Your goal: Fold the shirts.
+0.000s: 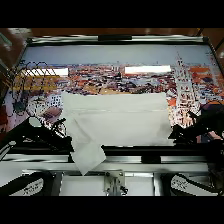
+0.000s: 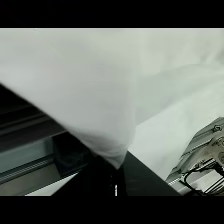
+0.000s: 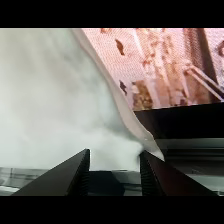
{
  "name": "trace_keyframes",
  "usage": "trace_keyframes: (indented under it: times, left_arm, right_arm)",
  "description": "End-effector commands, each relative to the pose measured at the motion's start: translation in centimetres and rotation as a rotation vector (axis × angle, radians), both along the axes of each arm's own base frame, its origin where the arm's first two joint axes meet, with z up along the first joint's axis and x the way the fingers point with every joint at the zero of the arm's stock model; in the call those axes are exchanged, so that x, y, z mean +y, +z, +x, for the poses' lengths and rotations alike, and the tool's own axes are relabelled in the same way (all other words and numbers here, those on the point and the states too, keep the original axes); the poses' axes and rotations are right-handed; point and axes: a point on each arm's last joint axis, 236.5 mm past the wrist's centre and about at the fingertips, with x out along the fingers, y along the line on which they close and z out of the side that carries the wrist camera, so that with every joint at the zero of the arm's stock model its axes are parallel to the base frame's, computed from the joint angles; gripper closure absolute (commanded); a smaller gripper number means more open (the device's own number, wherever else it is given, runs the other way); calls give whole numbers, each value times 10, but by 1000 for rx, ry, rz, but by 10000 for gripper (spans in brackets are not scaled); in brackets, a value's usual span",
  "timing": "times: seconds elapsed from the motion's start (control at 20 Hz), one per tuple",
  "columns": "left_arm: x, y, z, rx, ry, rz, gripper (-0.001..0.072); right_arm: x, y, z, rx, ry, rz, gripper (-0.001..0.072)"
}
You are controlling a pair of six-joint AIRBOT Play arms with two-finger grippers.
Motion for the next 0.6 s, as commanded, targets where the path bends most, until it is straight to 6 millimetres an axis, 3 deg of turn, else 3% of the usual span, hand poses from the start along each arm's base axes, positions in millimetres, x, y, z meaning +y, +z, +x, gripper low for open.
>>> trace_keyframes:
  times: [0.0,0.15,0.2,0.3,0.4,0.55]
  left_arm:
    - [0,1,0,0,-2,-1,676]
    - [0,0,0,0,-2,0,676]
    - [0,0,0,0,-2,0,676]
    - [0,1,0,0,-2,-1,676]
    - [0,1,0,0,-2,-1,676]
    - [0,1,1,-7,-9,-2,676]
  right_arm:
    - [4,1,5,-11,-25,12,294]
    - [8,1,4,4,-28,15,297]
    - [12,0,2,7,-11,16,384]
    - [23,-4,-2,13,36,20,405]
    - [27,-3,-11,38,108,17,627]
    - [25,3,-18,50,166,32,649]
